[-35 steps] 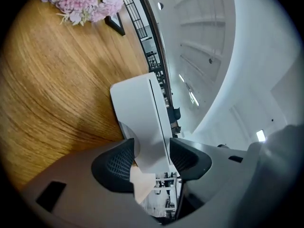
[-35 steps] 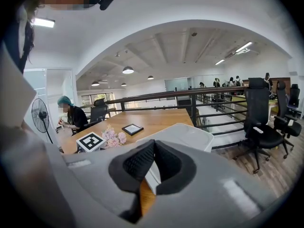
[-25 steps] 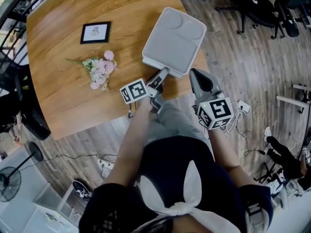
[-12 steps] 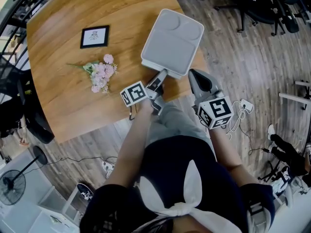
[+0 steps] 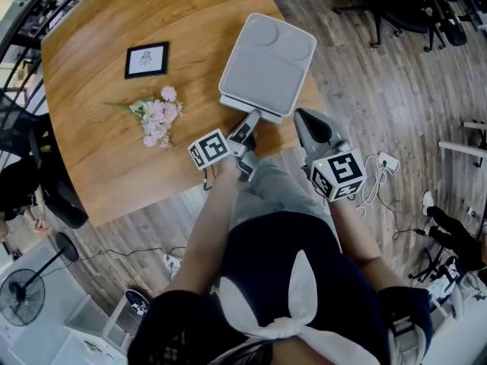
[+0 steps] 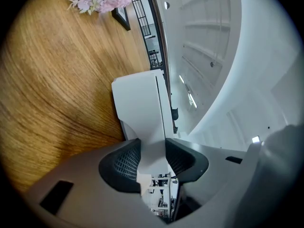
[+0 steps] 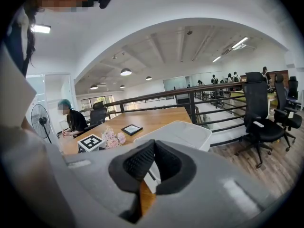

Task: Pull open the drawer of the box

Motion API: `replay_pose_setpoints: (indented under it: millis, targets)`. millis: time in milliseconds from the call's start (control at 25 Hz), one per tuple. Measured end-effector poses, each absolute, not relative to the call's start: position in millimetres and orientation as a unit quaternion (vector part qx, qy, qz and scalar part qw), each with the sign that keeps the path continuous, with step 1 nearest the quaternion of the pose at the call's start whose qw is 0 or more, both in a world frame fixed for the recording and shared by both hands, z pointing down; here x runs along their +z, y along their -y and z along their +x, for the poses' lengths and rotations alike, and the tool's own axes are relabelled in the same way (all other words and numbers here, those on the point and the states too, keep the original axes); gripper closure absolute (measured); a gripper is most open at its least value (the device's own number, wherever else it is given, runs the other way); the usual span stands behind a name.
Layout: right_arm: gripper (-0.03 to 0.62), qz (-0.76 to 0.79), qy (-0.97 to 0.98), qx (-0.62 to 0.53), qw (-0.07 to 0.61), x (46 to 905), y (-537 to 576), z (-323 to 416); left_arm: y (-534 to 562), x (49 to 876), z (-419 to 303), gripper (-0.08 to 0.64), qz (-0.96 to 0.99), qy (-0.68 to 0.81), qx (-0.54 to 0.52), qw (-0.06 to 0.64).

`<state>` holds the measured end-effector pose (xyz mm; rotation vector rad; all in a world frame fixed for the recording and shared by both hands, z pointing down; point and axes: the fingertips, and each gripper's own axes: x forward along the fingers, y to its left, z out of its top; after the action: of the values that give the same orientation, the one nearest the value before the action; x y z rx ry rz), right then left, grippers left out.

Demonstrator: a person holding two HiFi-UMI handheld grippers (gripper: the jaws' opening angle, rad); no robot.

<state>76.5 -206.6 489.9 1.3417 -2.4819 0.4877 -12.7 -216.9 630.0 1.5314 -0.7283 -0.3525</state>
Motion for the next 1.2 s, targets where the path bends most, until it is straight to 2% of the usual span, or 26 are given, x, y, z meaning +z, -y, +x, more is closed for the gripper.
replay_pose_setpoints:
  millis: [1200]
  targets:
    - [0.595, 0.469, 0.856, 0.159, 0.15, 488, 179, 86, 193, 623, -20, 0.385, 0.666, 0.33, -0.154, 0.651]
